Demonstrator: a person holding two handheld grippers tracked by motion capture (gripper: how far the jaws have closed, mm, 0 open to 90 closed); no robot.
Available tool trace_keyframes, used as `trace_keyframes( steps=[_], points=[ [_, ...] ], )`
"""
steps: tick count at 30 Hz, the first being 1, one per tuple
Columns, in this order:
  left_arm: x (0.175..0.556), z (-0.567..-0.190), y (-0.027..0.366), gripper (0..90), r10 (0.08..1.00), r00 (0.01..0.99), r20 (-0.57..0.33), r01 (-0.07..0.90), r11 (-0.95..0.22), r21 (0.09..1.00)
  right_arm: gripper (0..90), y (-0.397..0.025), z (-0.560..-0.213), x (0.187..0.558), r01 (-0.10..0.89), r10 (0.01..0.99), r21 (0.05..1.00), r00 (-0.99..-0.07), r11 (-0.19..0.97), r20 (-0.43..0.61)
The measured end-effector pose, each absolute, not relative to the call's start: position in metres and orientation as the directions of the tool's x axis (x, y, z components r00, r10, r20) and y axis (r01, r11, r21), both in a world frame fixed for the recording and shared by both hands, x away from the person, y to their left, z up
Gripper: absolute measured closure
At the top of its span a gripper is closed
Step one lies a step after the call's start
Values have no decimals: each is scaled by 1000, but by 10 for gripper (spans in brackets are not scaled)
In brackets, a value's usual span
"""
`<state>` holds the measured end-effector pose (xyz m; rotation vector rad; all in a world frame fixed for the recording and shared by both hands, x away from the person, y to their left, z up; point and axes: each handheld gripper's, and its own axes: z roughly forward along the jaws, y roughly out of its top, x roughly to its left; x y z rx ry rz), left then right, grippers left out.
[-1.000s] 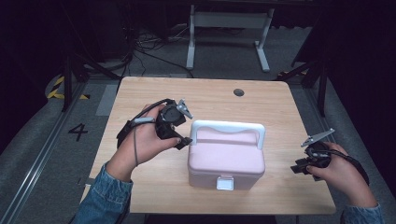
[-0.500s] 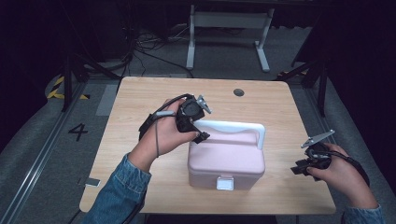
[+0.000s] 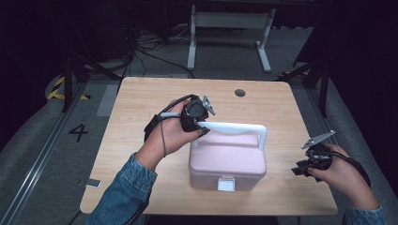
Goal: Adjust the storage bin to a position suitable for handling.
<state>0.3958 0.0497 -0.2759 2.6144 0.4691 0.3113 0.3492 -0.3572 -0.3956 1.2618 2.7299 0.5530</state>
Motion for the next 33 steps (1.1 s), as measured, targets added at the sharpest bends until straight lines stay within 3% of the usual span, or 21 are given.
trace_keyframes(
  steps=[10, 33],
  points=[
    [394, -262, 53, 675, 354, 930, 99, 264, -830, 491, 616, -355, -391, 347, 712, 747, 367, -662, 599, 65],
    [409, -240, 60, 672, 394, 918, 49, 306, -781, 544, 629, -345, -374, 338, 654, 709, 435, -703, 619, 48]
  ],
)
